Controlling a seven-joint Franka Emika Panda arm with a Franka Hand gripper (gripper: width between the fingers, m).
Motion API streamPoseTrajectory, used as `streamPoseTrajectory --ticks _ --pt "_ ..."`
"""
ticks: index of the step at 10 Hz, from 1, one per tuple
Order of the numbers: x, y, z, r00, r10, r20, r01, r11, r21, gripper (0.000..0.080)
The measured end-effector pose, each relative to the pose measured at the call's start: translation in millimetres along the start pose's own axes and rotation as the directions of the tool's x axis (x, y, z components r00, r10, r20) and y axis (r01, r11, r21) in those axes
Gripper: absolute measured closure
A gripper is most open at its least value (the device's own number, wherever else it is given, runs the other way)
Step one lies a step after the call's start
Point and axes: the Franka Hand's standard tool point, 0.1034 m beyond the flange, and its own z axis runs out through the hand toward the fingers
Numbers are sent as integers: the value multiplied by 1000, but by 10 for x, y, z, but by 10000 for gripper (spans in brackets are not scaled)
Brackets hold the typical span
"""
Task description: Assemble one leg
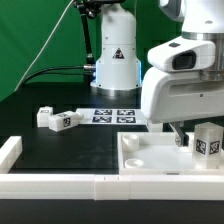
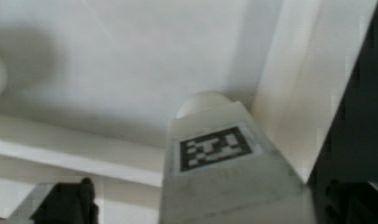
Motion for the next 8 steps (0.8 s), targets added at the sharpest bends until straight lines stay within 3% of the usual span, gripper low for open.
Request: streamPoseTrajectory --ticks 1,2,3,7,8 --pt "0 1 0 1000 3 0 -3 1000 0 380" --pt "0 1 0 1000 3 0 -3 1000 0 380" --pt "0 2 0 1000 3 0 -3 1000 0 509" --pt "-1 39 -4 998 63 -1 -63 998 -2 509" --pt "-1 39 -5 970 241 -2 -241 970 5 509"
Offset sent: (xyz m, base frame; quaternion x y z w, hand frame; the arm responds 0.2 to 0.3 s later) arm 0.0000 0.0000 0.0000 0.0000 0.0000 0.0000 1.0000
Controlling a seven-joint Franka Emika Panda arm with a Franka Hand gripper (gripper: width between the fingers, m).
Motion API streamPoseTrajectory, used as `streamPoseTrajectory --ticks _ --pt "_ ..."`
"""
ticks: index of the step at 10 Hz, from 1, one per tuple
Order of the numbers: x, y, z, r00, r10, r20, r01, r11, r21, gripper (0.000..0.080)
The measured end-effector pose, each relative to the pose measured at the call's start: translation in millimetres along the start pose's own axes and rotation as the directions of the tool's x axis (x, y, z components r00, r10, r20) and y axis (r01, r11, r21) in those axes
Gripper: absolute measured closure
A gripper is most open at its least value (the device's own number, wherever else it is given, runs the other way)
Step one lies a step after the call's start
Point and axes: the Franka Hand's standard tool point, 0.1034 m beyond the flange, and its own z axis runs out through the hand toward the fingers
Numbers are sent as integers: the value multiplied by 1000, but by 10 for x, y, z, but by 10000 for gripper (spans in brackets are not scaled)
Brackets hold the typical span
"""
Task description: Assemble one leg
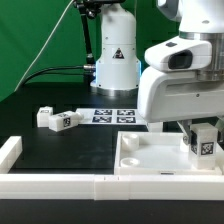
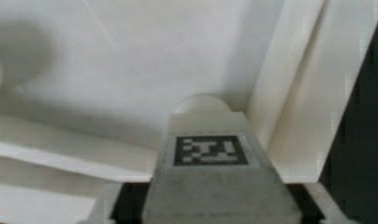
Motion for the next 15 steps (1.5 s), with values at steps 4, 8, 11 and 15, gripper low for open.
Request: streamPoseTrajectory --ticks 4,8,11,15 --pt "-4 -8 7 873 487 -21 -487 874 0 509" --pt "-52 223 -12 650 757 -62 -759 649 -46 492" --pt "-88 319 -8 579 812 -72 -815 575 -68 491" --pt "-91 314 0 580 812 -72 -815 576 -69 159"
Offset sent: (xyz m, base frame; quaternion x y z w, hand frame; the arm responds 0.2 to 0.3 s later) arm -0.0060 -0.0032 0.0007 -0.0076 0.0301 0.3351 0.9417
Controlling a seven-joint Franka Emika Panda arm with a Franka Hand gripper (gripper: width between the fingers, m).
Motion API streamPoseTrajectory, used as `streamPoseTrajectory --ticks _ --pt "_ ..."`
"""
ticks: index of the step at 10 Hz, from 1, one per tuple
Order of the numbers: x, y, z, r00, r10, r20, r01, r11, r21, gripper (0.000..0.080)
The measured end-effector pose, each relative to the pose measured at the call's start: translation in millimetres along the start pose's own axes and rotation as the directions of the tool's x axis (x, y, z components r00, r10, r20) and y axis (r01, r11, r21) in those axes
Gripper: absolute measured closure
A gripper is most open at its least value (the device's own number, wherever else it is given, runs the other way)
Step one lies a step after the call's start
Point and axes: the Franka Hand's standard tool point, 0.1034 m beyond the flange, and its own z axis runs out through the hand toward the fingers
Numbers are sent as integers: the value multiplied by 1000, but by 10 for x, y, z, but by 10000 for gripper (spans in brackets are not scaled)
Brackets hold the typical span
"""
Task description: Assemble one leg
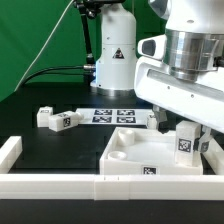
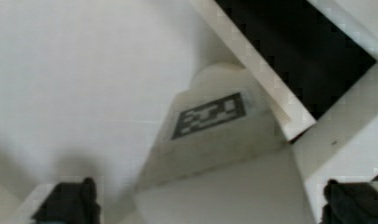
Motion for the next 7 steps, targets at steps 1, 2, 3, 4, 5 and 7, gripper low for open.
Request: streamPoseTrajectory --ticks 1,2,3,4,5,7 --pt "0 0 1 1000 0 0 0 1000 0 159" --pt "0 1 1 1000 0 0 0 1000 0 151" --pt "0 1 2 1000 0 0 0 1000 0 151" --pt "0 1 2 1000 0 0 0 1000 0 151" --pt "0 1 3 1000 0 0 0 1000 0 151" --pt "0 1 3 1000 0 0 0 1000 -1 151"
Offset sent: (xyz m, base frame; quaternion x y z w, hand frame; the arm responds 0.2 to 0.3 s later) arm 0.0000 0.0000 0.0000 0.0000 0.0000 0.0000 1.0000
